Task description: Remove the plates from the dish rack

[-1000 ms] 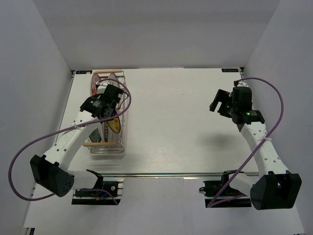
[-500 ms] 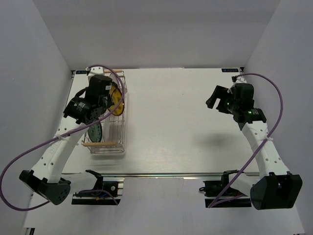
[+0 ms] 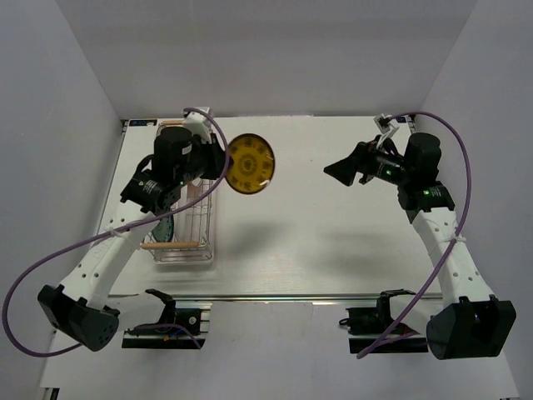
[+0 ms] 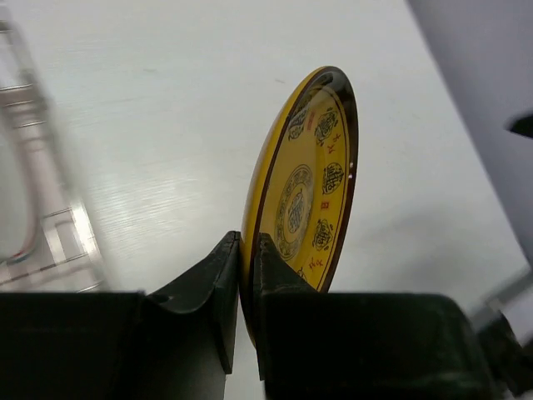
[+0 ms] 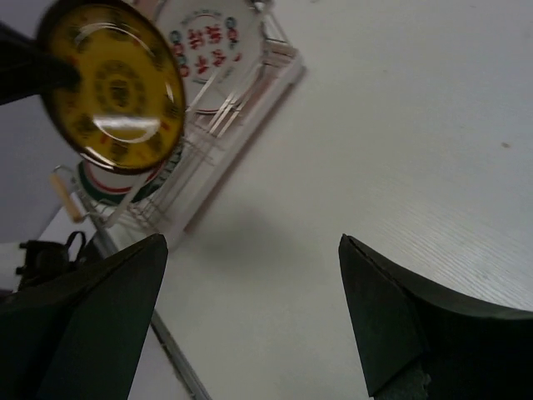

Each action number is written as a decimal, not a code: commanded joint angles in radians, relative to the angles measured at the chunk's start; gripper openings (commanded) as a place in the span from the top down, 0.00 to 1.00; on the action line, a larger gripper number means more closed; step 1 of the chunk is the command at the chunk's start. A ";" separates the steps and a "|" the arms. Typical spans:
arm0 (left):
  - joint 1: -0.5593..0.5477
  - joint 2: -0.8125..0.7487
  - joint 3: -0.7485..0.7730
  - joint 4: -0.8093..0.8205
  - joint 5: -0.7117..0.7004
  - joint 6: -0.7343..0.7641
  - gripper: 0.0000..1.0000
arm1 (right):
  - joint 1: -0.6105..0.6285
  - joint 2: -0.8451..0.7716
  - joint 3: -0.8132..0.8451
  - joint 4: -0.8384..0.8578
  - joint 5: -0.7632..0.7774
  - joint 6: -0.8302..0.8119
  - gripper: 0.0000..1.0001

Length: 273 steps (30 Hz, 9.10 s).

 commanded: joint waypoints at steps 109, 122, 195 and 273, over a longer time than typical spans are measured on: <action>-0.003 0.027 0.037 -0.561 -0.626 -0.085 1.00 | -0.279 0.074 -0.183 -0.227 0.544 0.191 0.11; -0.003 0.024 0.140 -0.623 -0.661 -0.076 1.00 | -0.277 0.049 -0.177 -0.243 0.573 0.185 0.11; 0.009 0.064 0.053 -0.369 -0.486 -0.176 0.02 | 0.125 0.393 0.026 -0.002 0.212 0.202 1.00; 0.259 0.056 -0.214 -0.423 -0.630 -0.117 0.68 | 0.169 0.325 0.210 -0.341 0.646 0.105 0.11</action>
